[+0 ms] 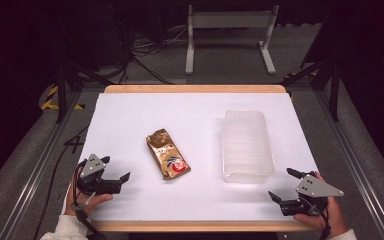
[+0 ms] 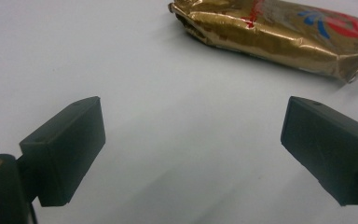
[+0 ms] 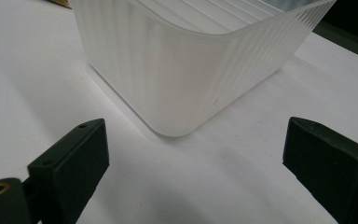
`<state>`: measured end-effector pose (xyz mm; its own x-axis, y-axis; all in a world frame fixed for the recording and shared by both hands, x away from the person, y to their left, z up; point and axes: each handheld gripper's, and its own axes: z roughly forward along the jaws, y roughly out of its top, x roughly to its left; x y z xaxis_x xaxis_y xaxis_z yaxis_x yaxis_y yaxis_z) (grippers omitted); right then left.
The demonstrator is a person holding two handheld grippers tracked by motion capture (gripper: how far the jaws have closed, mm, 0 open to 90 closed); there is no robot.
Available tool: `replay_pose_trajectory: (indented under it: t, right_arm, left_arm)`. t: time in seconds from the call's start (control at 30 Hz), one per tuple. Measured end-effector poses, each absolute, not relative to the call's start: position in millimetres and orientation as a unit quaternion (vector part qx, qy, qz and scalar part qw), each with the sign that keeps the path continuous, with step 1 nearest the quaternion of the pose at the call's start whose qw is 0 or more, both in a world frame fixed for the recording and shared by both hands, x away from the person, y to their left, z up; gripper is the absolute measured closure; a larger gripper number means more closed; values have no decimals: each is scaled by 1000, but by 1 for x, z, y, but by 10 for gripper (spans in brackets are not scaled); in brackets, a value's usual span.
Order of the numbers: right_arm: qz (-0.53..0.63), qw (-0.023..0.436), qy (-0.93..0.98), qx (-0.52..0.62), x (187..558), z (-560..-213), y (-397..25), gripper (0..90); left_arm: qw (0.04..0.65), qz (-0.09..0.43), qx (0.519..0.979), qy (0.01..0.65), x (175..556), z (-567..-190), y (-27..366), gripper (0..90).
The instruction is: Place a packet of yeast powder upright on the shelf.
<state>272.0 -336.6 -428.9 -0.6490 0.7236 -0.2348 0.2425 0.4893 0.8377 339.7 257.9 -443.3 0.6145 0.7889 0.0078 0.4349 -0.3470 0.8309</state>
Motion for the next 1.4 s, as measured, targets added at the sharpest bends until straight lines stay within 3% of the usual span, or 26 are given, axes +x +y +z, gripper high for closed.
replay_pose_trajectory:
  t: [0.43,1.0,1.3,1.4]
  right_arm:
    - [408,295,810,302,272,-429,-339,82]
    - [403,291,815,298,272,-431,-337,86]
    - [399,289,819,293,272,-432,-336,94]
    - [399,287,819,294,273,-432,-337,94]
  left_arm:
    - [434,191,794,380,357,-436,244,98]
    - [448,149,789,393,432,-423,199,108]
    - [437,120,786,420,465,-429,179,219]
    - [437,112,780,433,471,-432,178,202]
